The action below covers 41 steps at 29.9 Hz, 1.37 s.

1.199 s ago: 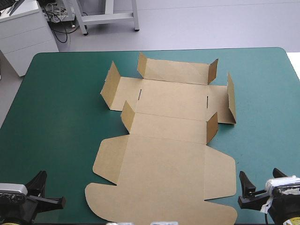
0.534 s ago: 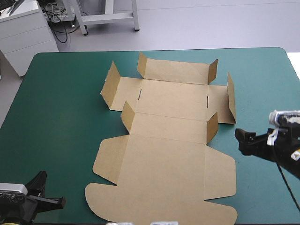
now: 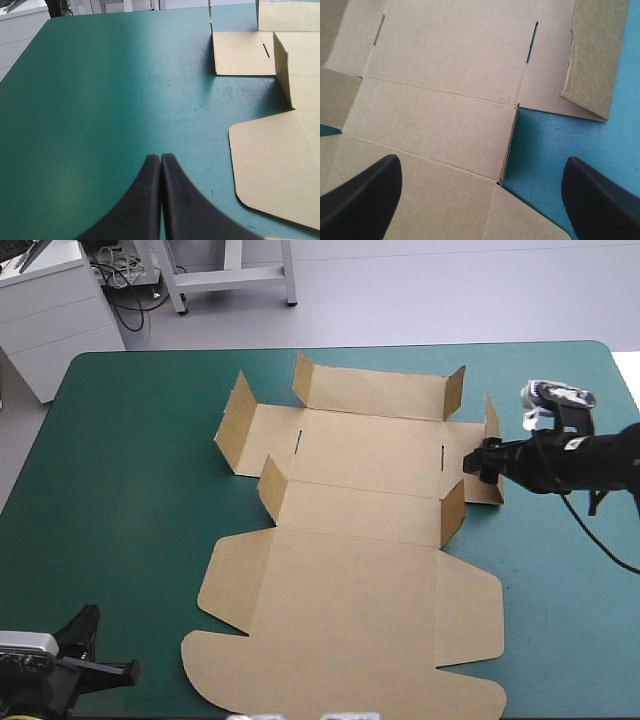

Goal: Fold the box

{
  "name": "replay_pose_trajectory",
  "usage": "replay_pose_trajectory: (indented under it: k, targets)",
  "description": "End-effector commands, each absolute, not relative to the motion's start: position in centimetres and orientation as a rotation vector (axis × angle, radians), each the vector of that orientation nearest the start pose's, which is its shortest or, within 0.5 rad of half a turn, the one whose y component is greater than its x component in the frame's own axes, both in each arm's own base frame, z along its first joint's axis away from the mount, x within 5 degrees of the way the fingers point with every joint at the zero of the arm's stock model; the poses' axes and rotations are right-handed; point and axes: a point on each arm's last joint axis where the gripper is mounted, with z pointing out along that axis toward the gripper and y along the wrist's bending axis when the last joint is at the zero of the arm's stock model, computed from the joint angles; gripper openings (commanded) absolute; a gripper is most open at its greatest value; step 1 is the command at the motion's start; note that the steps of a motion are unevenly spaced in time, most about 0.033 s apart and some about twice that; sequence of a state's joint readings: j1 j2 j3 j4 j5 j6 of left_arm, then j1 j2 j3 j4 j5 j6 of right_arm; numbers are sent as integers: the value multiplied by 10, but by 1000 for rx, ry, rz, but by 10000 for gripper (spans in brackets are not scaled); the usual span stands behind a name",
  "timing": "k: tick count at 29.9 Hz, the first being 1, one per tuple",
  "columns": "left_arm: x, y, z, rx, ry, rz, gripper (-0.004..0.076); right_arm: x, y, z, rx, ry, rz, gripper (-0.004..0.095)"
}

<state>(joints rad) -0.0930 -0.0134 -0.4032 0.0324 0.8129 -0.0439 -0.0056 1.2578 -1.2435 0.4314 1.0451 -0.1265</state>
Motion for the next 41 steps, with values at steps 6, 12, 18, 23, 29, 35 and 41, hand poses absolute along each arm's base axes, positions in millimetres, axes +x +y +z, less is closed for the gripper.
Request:
replay_pose_trajectory:
  k: [6, 12, 18, 23, 29, 35, 41]
  targets:
    - [9, 1, 287, 45, 1764, -76, -32, 295, 52, 332, 33, 2640, 442, 776]
    - [9, 1, 287, 45, 1764, -76, -32, 316, 63, 298, 20, 2743, 451, 774]
    - [9, 1, 287, 45, 1764, -76, -32, 324, 75, 283, -11, 2766, 455, 773]
    - [9, 1, 287, 45, 1764, -76, -32, 325, 78, 276, -20, 2808, 456, 732]
    - [9, 1, 287, 45, 1764, -76, -32, 323, 78, 270, -30, 2869, 454, 592]
    - [9, 1, 287, 45, 1764, -76, -32, 321, 78, 269, -93, 2883, 450, -22]
    - [9, 1, 287, 45, 1764, -76, -32, 324, 78, 275, -109, 2863, 447, -3]
